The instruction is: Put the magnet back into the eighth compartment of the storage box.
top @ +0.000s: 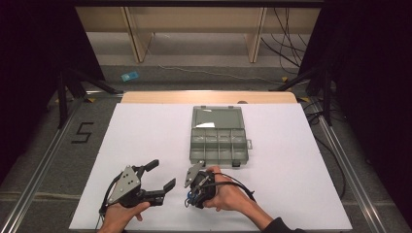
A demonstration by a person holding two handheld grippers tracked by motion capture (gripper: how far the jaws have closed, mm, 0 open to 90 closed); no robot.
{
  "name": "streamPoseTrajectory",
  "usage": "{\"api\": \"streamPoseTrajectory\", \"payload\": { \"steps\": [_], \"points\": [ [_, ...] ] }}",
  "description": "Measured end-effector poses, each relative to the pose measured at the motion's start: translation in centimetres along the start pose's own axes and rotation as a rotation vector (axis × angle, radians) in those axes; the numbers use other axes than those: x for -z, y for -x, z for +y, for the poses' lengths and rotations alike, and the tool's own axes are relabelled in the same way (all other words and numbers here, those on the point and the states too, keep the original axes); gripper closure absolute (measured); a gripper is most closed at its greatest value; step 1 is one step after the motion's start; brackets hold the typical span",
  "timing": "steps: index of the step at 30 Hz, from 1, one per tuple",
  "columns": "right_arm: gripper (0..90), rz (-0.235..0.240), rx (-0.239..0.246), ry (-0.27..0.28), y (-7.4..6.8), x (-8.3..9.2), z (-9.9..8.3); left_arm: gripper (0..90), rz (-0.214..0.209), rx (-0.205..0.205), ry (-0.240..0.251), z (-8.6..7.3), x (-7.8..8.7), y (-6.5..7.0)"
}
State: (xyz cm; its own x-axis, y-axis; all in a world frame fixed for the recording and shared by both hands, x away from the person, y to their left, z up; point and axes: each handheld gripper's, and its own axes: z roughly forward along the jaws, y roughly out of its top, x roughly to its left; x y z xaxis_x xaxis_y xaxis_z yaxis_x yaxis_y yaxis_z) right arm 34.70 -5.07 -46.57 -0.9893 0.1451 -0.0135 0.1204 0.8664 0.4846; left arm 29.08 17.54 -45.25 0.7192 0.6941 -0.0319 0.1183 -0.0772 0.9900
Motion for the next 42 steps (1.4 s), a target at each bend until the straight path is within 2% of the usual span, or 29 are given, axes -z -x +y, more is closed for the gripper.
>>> {"api": "streamPoseTrajectory", "payload": {
  "steps": [10, 19, 28, 36, 39, 42],
  "points": [
    [51.4, 0.022, 0.021, -0.025, 0.4, -0.4, 0.3, 16.9, 0.004, 0.003, 0.004, 0.0, 0.0, 0.0],
    [54.7, 0.030, 0.016, -0.056, 0.6, -0.8, 0.6, 16.9, 0.004, 0.004, 0.005, 0.0, 0.1, 0.0],
    [58.5, 0.024, 0.024, -0.077, 0.8, -0.9, 0.9, 16.9, 0.005, 0.004, 0.004, 0.0, 0.1, 0.0],
    [62.6, 0.031, 0.038, -0.073, 0.9, -0.9, 0.9, 16.9, 0.005, 0.005, 0.006, 0.0, 0.1, -0.1],
    [62.7, 0.036, 0.031, -0.067, 1.0, -0.7, 0.9, 16.9, -0.004, 0.003, 0.020, 0.0, 0.0, -0.1],
    [62.7, 0.040, 0.022, -0.047, 1.3, -0.3, 0.8, 16.9, 0.003, 0.002, 0.009, 0.1, 0.1, 0.0]
  ]
}}
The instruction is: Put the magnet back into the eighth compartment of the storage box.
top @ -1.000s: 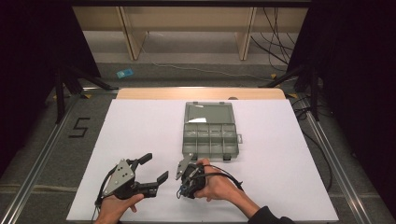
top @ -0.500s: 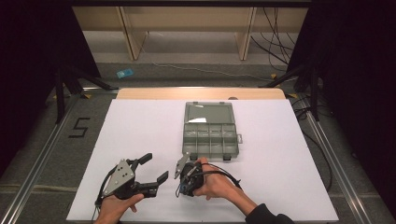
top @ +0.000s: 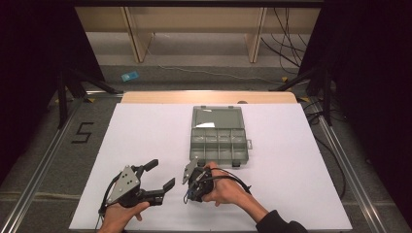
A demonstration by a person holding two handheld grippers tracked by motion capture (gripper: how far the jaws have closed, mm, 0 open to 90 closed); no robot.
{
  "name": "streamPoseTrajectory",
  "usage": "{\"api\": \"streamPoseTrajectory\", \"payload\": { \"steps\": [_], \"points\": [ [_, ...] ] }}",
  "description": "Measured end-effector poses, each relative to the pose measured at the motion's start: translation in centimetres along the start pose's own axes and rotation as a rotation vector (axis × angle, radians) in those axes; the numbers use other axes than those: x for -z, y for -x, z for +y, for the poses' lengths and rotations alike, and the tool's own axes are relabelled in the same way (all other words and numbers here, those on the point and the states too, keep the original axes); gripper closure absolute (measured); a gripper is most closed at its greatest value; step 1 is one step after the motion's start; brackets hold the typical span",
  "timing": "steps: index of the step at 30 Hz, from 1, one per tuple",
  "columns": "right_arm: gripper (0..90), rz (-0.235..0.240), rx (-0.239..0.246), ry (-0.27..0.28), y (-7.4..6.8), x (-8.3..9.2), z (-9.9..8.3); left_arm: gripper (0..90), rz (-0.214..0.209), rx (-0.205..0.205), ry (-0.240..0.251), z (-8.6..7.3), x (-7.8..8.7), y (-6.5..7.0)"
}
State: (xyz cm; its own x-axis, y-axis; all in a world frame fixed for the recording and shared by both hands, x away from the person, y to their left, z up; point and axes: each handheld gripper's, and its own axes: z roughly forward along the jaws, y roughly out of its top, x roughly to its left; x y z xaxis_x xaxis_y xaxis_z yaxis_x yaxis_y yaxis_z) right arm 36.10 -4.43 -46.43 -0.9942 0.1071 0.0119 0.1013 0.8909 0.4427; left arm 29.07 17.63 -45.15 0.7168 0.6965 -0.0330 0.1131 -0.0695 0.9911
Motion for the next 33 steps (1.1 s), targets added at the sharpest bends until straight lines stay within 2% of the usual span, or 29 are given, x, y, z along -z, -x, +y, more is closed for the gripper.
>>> {"api": "streamPoseTrajectory", "payload": {
  "steps": [8, 16, 19, 26, 27, 30, 31, 33],
  "points": [
    [62.7, -0.022, -0.022, 0.032, 0.6, 1.1, -0.4, 16.9, -0.001, 0.004, 0.000, 0.0, 0.0, 0.1],
    [62.7, -0.035, -0.042, 0.031, 1.0, 2.1, -0.9, 17.0, -0.002, 0.003, -0.001, 0.0, 0.0, 0.1],
    [62.7, -0.041, -0.037, 0.046, 1.3, 2.6, -1.1, 17.0, -0.003, 0.003, -0.001, 0.0, 0.0, 0.1],
    [62.7, -0.057, -0.067, 0.057, 1.6, 3.9, -1.5, 17.0, -0.003, 0.008, 0.001, 0.0, 0.0, 0.2],
    [62.7, -0.047, -0.057, 0.063, 1.7, 4.0, -1.6, 17.1, -0.003, 0.007, 0.000, 0.0, 0.0, 0.1],
    [62.7, -0.069, -0.065, 0.072, 1.9, 4.4, -1.8, 17.1, -0.004, 0.008, 0.000, 0.0, 0.0, 0.1],
    [62.7, -0.059, -0.066, 0.073, 2.0, 4.6, -1.9, 17.1, -0.004, 0.007, 0.000, 0.0, 0.0, 0.1],
    [62.7, -0.069, -0.073, 0.074, 2.0, 4.9, -2.0, 17.1, -0.004, 0.008, 0.001, 0.0, 0.0, 0.1]
  ]
}}
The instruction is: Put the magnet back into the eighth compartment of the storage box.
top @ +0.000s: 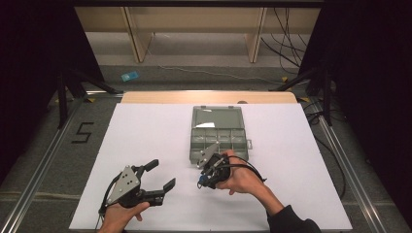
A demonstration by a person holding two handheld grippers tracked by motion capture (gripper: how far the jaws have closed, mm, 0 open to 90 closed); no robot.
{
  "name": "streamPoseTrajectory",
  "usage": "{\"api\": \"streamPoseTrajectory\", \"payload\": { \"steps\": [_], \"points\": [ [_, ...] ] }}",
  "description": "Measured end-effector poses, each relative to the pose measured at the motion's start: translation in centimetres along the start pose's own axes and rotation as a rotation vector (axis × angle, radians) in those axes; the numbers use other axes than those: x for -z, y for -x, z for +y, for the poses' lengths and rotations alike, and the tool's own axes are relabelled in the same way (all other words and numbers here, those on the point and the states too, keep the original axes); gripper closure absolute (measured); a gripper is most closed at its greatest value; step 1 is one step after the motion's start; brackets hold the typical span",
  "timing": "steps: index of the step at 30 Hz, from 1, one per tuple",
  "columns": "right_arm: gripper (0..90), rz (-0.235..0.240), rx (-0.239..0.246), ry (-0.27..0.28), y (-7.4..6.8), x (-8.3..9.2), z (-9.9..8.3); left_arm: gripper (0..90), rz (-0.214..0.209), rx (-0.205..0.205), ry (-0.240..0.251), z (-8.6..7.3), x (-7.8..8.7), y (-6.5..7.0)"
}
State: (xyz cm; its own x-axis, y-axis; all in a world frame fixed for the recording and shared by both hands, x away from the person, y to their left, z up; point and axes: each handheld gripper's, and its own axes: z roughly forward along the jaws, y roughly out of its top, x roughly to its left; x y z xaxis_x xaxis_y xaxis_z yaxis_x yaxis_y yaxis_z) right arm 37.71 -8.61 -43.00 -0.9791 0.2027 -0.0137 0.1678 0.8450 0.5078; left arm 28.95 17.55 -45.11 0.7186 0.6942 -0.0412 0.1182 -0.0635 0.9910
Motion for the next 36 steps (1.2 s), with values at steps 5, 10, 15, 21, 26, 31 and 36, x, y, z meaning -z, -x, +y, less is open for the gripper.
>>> {"api": "streamPoseTrajectory", "payload": {
  "steps": [5, 10, 15, 21, 26, 31, 36],
  "points": [
    [62.7, -0.014, -0.001, 0.008, 0.3, 0.8, -0.2, 17.1, 0.000, 0.000, 0.000, 0.0, 0.0, 0.0],
    [62.7, -0.031, -0.010, 0.028, 0.7, 1.7, -0.4, 17.2, 0.000, 0.000, 0.000, 0.0, 0.0, 0.0],
    [62.7, -0.036, -0.021, 0.037, 1.1, 2.4, -0.7, 17.2, -0.001, 0.000, 0.000, 0.0, 0.0, 0.0],
    [62.7, -0.063, -0.038, 0.056, 1.5, 3.2, -1.0, 17.2, -0.001, 0.000, 0.001, 0.0, 0.0, 0.0],
    [62.7, -0.080, -0.057, 0.074, 2.1, 4.0, -1.4, 17.2, -0.001, 0.001, 0.001, 0.0, 0.0, 0.0],
    [62.7, -0.095, -0.076, 0.088, 2.6, 4.7, -1.8, 17.2, -0.001, 0.001, 0.001, 0.0, 0.0, 0.0],
    [62.7, -0.110, -0.096, 0.096, 3.1, 5.3, -2.3, 17.2, -0.001, 0.000, 0.003, 0.0, 0.0, 0.0]
  ]
}}
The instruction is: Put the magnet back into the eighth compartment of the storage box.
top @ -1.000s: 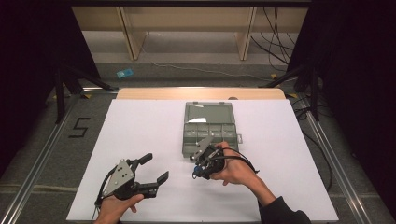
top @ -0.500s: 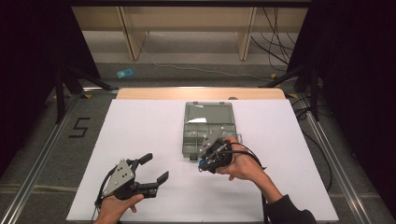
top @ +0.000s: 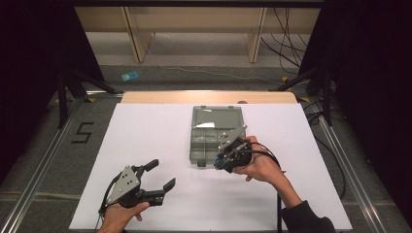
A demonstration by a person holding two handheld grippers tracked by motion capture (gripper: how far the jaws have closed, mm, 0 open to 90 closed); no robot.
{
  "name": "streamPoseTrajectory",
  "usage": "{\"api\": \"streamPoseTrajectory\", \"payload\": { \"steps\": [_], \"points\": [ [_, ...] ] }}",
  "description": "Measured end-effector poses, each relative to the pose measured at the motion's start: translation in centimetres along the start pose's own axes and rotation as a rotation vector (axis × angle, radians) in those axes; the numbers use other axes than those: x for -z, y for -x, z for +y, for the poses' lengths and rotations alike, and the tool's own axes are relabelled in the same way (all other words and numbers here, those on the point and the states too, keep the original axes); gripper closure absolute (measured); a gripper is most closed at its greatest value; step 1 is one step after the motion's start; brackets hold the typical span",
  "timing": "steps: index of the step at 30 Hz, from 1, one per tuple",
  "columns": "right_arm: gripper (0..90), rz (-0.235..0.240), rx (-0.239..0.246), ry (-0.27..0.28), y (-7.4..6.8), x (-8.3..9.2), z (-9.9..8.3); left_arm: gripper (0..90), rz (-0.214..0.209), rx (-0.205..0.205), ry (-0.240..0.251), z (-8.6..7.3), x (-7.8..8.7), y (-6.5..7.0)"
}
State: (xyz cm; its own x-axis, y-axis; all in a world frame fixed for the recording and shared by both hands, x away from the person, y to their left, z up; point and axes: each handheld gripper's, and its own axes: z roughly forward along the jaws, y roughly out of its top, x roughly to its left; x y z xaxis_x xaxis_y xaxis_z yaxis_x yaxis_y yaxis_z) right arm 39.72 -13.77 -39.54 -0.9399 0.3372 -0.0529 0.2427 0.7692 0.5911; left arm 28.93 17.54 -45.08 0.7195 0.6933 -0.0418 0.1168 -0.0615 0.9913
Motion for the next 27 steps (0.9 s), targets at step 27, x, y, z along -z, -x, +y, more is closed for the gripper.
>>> {"api": "streamPoseTrajectory", "payload": {
  "steps": [27],
  "points": [
    [62.7, -0.090, -0.094, 0.009, 3.2, 1.9, -2.5, 17.2, 0.000, 0.000, 0.000, 0.0, 0.0, 0.0]
  ]
}}
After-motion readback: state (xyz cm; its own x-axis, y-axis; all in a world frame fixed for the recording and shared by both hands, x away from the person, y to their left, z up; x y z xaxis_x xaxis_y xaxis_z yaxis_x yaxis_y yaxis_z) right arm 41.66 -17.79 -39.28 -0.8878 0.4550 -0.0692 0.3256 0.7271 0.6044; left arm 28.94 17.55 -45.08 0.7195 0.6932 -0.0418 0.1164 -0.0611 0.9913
